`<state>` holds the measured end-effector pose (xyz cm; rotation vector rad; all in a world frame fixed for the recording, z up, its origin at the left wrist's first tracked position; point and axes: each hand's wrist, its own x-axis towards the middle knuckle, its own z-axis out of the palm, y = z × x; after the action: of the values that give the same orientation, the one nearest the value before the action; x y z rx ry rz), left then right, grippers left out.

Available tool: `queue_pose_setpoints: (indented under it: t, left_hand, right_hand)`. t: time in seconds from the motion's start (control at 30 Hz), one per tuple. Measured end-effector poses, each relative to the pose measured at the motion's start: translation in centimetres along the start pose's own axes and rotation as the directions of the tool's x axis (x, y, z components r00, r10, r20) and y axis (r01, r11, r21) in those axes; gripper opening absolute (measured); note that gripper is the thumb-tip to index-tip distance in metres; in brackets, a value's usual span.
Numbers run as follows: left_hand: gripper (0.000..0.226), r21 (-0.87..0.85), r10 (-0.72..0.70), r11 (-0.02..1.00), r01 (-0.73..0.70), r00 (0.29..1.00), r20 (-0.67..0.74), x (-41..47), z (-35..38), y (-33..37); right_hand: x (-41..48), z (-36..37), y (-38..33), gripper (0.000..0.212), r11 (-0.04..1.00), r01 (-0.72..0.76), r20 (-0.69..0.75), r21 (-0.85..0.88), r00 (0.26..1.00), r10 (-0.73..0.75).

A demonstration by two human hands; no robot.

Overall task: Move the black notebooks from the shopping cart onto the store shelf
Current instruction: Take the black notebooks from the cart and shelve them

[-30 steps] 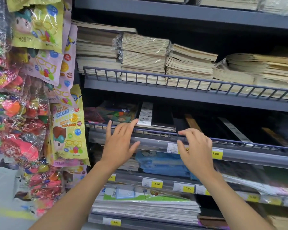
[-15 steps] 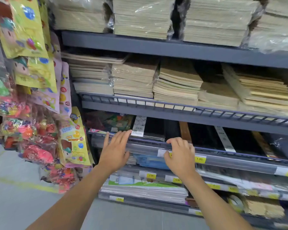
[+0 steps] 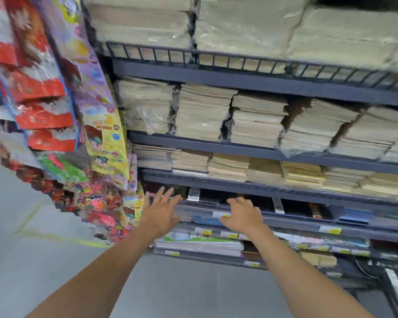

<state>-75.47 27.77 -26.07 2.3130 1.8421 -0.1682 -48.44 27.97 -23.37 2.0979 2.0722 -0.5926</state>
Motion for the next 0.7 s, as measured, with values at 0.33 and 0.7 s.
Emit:
queue_pose_setpoints:
  t: [0.33,0.7]
  left_hand:
    - [0.078,0.073,0.217,0.975,-0.21,0.97,-0.107,-7.8,-10.1,4.4]
    - [0.082,0.173,0.473,0.881,-0.441,0.84,-0.268,-10.0,-11.6,18.5]
  right_hand:
    - [-13.7,-7.2,0.8,0.078,0.999,-0.019,-0.303,-0.048,0.953,0.004]
    - [-27.7,-9.1,14.4,0.08,0.98,-0.196,-0.47,-0.025,0.868,0.161]
